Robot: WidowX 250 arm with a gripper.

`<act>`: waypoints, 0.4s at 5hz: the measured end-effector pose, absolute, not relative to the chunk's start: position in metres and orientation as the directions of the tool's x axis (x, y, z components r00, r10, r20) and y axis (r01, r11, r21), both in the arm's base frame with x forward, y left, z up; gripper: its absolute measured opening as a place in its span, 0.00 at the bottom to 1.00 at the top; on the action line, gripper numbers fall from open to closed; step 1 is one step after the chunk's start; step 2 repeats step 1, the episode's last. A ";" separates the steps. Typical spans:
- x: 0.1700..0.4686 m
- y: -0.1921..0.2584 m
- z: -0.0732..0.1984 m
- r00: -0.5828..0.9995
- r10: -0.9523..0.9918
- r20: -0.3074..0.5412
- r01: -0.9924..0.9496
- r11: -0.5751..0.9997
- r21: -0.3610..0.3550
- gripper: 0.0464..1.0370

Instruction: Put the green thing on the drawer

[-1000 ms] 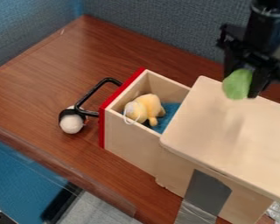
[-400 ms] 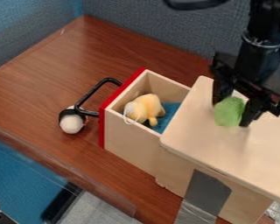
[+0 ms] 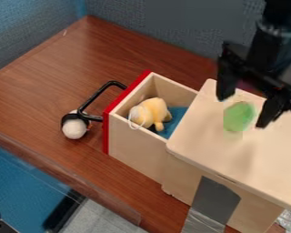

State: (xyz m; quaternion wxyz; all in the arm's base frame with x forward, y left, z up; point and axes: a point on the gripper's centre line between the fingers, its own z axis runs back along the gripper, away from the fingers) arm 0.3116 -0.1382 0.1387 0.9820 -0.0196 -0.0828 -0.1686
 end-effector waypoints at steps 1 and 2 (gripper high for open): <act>0.305 -0.135 0.157 0.935 -0.303 0.187 0.311 0.950 -0.014 0.96; 0.305 -0.135 0.157 0.935 -0.303 0.187 0.311 0.950 -0.014 0.96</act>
